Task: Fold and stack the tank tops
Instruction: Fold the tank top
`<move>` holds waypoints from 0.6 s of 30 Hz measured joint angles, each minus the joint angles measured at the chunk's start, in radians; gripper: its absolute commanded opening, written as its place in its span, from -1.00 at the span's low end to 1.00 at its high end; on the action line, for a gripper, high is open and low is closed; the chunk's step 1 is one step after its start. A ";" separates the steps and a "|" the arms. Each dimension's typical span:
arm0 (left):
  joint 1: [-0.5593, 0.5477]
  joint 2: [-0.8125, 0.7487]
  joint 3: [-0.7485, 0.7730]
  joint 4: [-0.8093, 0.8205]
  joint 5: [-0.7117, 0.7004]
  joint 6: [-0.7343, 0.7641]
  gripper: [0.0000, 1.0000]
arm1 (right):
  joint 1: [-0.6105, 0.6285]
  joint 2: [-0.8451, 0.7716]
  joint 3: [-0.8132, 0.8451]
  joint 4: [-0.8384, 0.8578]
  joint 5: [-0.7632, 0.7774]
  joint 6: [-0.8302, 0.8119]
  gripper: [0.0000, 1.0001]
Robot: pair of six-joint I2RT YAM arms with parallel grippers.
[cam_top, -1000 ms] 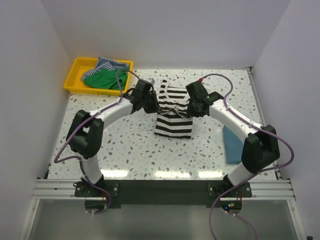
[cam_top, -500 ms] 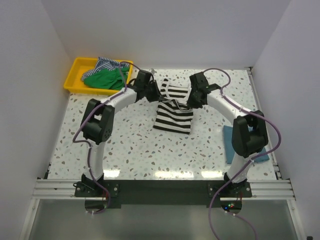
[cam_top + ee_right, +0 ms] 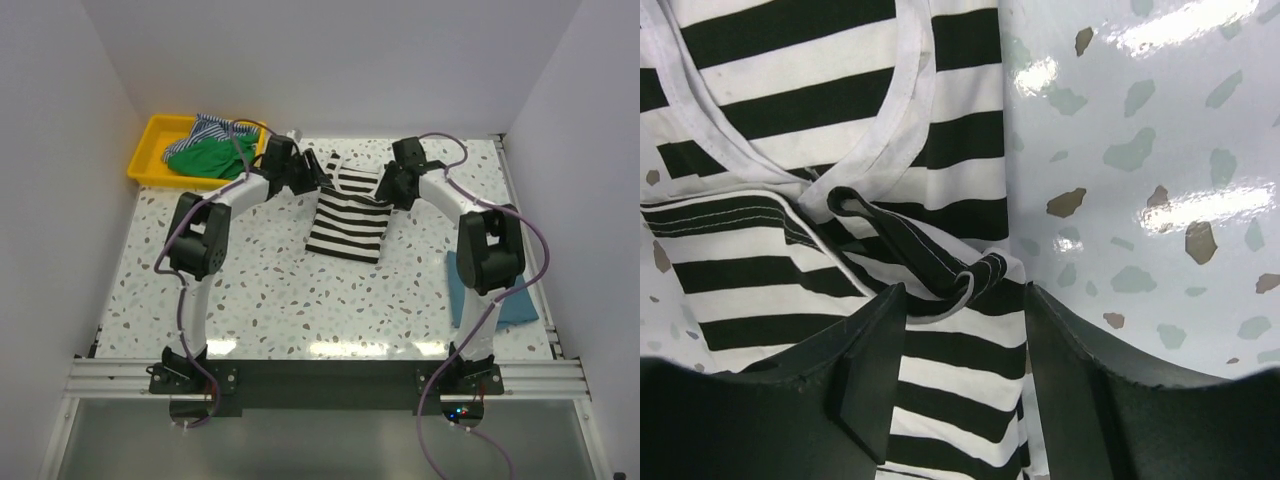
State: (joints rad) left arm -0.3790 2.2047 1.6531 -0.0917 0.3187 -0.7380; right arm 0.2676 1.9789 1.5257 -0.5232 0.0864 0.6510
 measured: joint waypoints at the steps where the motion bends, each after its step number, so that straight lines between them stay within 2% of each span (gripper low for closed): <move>1: 0.002 -0.001 0.000 0.012 -0.002 0.000 0.11 | -0.002 -0.002 0.003 0.000 0.001 0.000 0.10; 2: 0.002 -0.003 0.000 0.019 -0.006 0.001 0.11 | -0.002 -0.003 0.004 0.000 0.001 0.000 0.10; 6: 0.002 -0.095 -0.118 0.058 -0.047 -0.010 -0.18 | 0.016 -0.031 0.003 -0.005 0.037 0.000 0.08; 10: -0.021 -0.187 -0.216 0.066 -0.082 -0.021 -0.45 | 0.087 -0.064 0.003 -0.009 0.100 0.004 0.00; 15: -0.118 -0.213 -0.306 0.110 -0.118 -0.033 -0.74 | 0.149 -0.055 0.003 -0.016 0.109 0.013 -0.01; 18: -0.173 -0.212 -0.387 0.113 -0.143 -0.049 -0.81 | 0.143 -0.029 -0.002 -0.013 0.107 0.018 -0.04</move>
State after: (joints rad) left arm -0.5522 1.9923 1.2663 0.0212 0.1753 -0.7868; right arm 0.4107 1.9495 1.5242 -0.5358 0.1936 0.6685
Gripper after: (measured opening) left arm 0.110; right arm 0.486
